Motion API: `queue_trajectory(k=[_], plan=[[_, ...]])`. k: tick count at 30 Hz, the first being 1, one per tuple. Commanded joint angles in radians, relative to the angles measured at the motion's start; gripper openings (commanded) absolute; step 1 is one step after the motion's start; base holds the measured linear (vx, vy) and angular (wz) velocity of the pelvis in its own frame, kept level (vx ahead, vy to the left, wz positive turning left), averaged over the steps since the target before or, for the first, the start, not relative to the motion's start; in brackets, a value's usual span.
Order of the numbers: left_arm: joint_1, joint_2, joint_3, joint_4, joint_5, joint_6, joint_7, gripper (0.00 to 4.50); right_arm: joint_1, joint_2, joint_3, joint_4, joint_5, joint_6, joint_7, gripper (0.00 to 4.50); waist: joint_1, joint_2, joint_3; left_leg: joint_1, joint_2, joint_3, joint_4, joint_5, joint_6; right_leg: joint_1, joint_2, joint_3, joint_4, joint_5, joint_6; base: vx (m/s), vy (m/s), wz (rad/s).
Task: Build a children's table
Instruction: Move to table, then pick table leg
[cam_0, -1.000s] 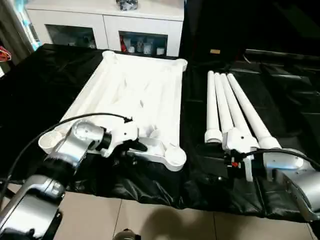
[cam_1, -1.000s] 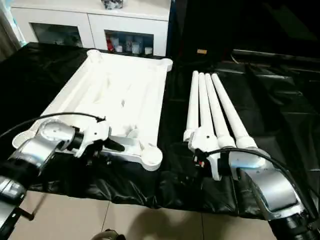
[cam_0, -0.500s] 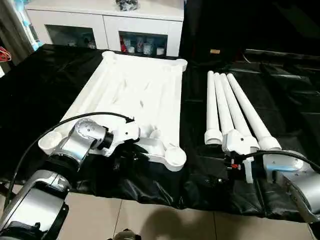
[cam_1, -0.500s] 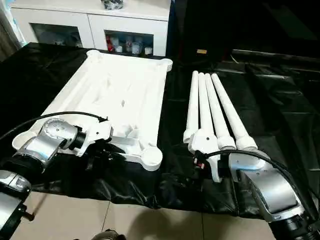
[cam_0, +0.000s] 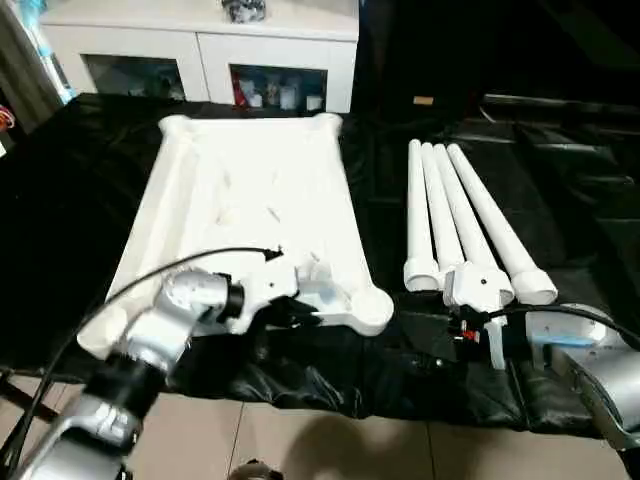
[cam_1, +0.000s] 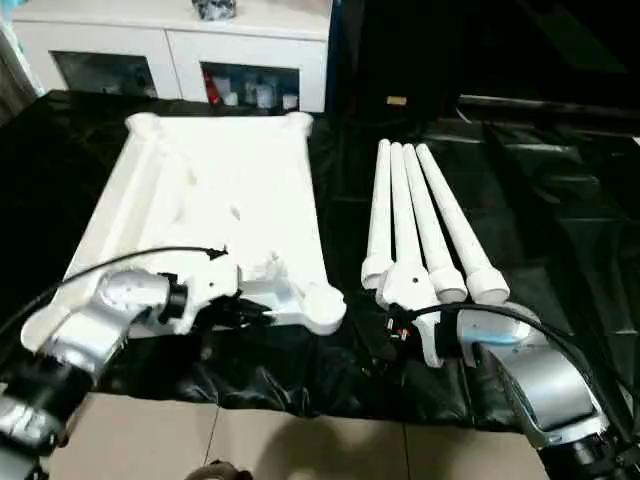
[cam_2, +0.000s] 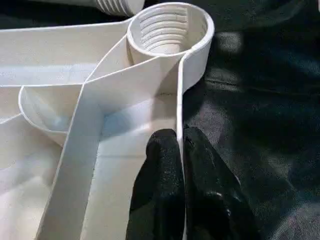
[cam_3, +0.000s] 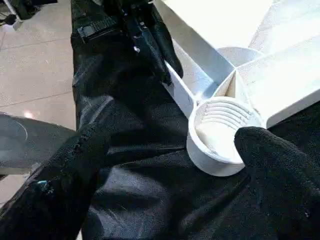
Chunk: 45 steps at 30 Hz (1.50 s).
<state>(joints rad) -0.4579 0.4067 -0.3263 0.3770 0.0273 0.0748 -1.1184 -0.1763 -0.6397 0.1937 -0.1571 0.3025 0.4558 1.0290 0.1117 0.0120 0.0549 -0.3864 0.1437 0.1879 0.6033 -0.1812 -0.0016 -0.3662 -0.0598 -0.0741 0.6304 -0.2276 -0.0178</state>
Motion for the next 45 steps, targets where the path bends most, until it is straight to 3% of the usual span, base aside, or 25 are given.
queue_trajectory(k=[1,4,5,8,9,11,12,14,23,26,29,32,36,39,41,43,45], plan=[[0.02,-0.015,0.026,-0.064,-0.016,0.022,0.042,0.01,-0.013,0.0,0.004,-0.011,-0.008,-0.006,-0.001,4.5,0.004,-0.01,-0.058,0.022,0.112,-0.053,-0.079,-0.203,0.032,0.032,-0.129,0.069,-0.081,-0.135,-0.226,0.0,0.0,0.0],[0.048,-0.029,0.022,-0.141,0.004,0.118,0.114,0.01,-0.024,0.003,0.009,-0.001,-0.013,-0.01,-0.005,4.5,0.004,-0.008,-0.058,0.022,0.109,-0.049,-0.076,-0.185,0.043,0.029,-0.126,0.07,-0.082,-0.114,-0.23,0.0,0.0,0.0],[0.05,-0.033,0.021,-0.149,0.014,0.133,0.133,0.01,-0.026,0.004,0.008,-0.001,-0.013,-0.01,-0.007,4.5,0.004,-0.005,-0.058,0.023,0.108,-0.049,-0.075,-0.186,0.044,0.029,-0.125,0.071,-0.082,-0.117,-0.229,0.0,0.0,0.0],[0.05,-0.043,0.022,-0.15,0.027,0.148,0.166,0.01,-0.026,0.005,0.007,-0.002,-0.013,-0.01,-0.01,4.5,0.003,-0.008,-0.056,0.023,0.106,-0.049,-0.076,-0.203,0.041,0.029,-0.124,0.071,-0.088,-0.151,-0.22,0.0,0.0,0.0],[0.041,-0.055,0.028,-0.129,0.038,0.135,0.196,0.01,-0.024,0.006,0.007,-0.002,-0.015,-0.01,-0.013,4.5,0.003,-0.004,-0.057,0.023,0.107,-0.05,-0.075,-0.204,0.04,0.029,-0.124,0.071,-0.088,-0.153,-0.219,0.0,0.0,0.0],[0.034,-0.06,0.03,-0.11,0.045,0.114,0.207,0.01,-0.023,0.007,0.007,-0.002,-0.017,-0.011,-0.016,4.5,0.003,-0.007,-0.057,0.024,0.107,-0.05,-0.075,-0.207,0.039,0.029,-0.123,0.071,-0.089,-0.154,-0.214,0.0,0.0,0.0],[0.029,-0.057,0.028,-0.1,0.054,0.098,0.212,0.01,-0.022,0.009,0.008,-0.003,-0.017,-0.01,-0.019,4.5,0.003,-0.001,-0.058,0.024,0.105,-0.05,-0.075,-0.208,0.038,0.028,-0.122,0.072,-0.09,-0.154,-0.21,0.0,0.0,0.0],[0.025,-0.049,0.026,-0.093,0.053,0.073,0.204,0.01,-0.023,0.011,0.01,-0.008,-0.016,-0.008,-0.023,4.5,0.003,-0.005,-0.059,0.024,0.105,-0.05,-0.075,-0.208,0.039,0.028,-0.121,0.071,-0.09,-0.148,-0.208,0.0,0.0,0.0],[0.029,-0.013,0.031,-0.09,-0.015,0.017,0.089,0.01,-0.02,0.013,0.006,-0.012,-0.012,-0.004,-0.038,4.5,0.005,0.001,-0.06,0.026,0.107,-0.049,-0.077,-0.209,0.035,0.026,-0.12,0.07,-0.085,-0.124,-0.218,0.0,0.0,0.0],[0.027,-0.013,0.042,-0.088,-0.019,0.025,0.1,0.56,-0.021,0.013,0.0,-0.012,-0.009,0.0,-0.04,4.5,0.008,0.002,-0.059,0.027,0.108,-0.049,-0.078,-0.224,0.023,0.025,-0.122,0.071,-0.084,-0.116,-0.226,0.0,0.0,0.0],[0.029,0.003,0.057,-0.112,-0.03,0.03,0.101,0.79,-0.023,0.016,-0.014,-0.017,0.013,0.021,-0.042,4.5,0.007,-0.006,-0.058,0.026,0.108,-0.048,-0.079,-0.23,0.022,0.028,-0.124,0.072,-0.086,-0.134,-0.227,0.0,0.0,0.0],[0.035,0.015,0.077,-0.144,-0.037,0.019,0.111,0.79,-0.032,0.03,-0.03,-0.018,0.035,0.03,-0.051,4.5,0.005,-0.005,-0.058,0.026,0.107,-0.048,-0.078,-0.218,0.028,0.027,-0.123,0.072,-0.085,-0.148,-0.219,0.0,0.0,0.0],[0.051,0.034,0.136,-0.228,-0.094,0.057,0.109,0.79,-0.081,0.09,-0.084,0.004,0.071,0.034,-0.114,4.5,-0.001,-0.008,-0.059,0.024,0.105,-0.046,-0.077,-0.186,0.03,0.025,-0.121,0.069,-0.08,-0.128,-0.229,0.0,0.0,0.0],[0.068,0.057,0.192,-0.287,-0.133,0.129,0.129,0.79,-0.187,0.2,-0.135,0.114,0.033,0.088,-0.32,4.5,-0.011,-0.006,-0.061,0.028,0.099,-0.044,-0.077,-0.174,0.004,0.018,-0.113,0.066,-0.073,-0.135,-0.24,0.0,0.0,0.0],[0.076,0.061,0.21,-0.304,-0.143,0.148,0.148,0.79,-0.231,0.243,-0.151,0.169,0.017,0.11,-0.399,4.5,-0.012,-0.008,-0.058,0.028,0.099,-0.042,-0.077,-0.183,-0.006,0.019,-0.115,0.068,-0.077,-0.151,-0.234,0.0,0.0,0.0],[0.079,0.049,0.238,-0.309,-0.132,0.181,0.21,0.79,-0.286,0.291,-0.158,0.242,-0.025,0.157,-0.503,4.5,-0.017,-0.003,-0.058,0.033,0.098,-0.04,-0.08,-0.195,-0.032,0.012,-0.108,0.069,-0.075,-0.157,-0.229,0.0,0.0,0.0],[0.087,0.034,0.256,-0.314,-0.098,0.196,0.284,0.79,-0.398,0.373,-0.186,0.43,-0.068,0.215,-0.684,4.5,-0.017,-0.01,-0.062,0.034,0.097,-0.039,-0.08,-0.179,-0.044,0.016,-0.109,0.069,-0.072,-0.117,-0.226,0.0,0.0,0.0]])
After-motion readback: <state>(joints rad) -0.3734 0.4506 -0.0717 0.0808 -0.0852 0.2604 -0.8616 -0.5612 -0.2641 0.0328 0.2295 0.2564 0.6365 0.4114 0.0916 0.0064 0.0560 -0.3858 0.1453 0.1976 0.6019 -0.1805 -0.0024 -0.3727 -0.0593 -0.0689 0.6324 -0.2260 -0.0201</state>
